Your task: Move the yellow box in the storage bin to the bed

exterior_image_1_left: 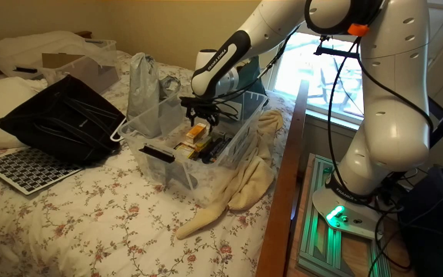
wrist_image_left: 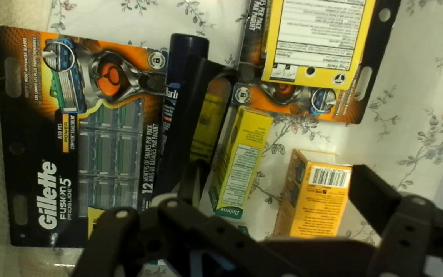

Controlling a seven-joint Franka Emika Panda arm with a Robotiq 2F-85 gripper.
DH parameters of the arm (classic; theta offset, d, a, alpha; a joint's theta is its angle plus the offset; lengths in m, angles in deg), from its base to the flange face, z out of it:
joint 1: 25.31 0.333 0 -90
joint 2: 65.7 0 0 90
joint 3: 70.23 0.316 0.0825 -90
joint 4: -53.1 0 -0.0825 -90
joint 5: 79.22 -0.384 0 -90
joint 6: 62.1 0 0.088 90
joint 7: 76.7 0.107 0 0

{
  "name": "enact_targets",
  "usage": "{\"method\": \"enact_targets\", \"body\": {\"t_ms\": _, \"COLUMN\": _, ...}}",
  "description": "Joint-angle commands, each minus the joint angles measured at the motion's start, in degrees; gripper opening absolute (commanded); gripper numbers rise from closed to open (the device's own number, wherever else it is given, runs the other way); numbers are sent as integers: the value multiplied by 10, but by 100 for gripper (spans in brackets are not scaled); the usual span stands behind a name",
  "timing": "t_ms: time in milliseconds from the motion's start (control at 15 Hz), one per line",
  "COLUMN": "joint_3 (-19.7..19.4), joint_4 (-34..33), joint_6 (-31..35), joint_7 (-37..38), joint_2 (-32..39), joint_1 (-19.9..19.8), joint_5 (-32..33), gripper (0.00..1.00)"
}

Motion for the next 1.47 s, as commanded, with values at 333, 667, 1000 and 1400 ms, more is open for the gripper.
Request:
{"method": "enact_targets", "body": {"t_ms": 333, "joint_3": -12, "joint_4": -53, "joint_6": -71, "joint_7": -9, "joint_2": 53, "joint_1": -4, "joint_5": -9, "gripper": 100}}
{"method": "enact_targets", "body": {"t_ms": 667, "joint_3": -15, "joint_4": -87, "joint_6": -72, "joint_7": -14, "joint_2": 91, "joint_1": -10, "joint_5": -12, "gripper": 100}}
{"method": "enact_targets", "body": {"t_ms": 1000, "joint_3": -15, "joint_4": -117, "joint_6": -78, "joint_7": -15, "joint_2": 123, "joint_1": -12, "joint_5": -13, "gripper": 88}}
{"method": "enact_targets", "body": {"t_ms": 1400, "joint_3": -15, "joint_4": -149, "joint_6": -93, "joint_7": -15, "joint_2": 154, "joint_1": -16, "joint_5": -14, "gripper": 41}}
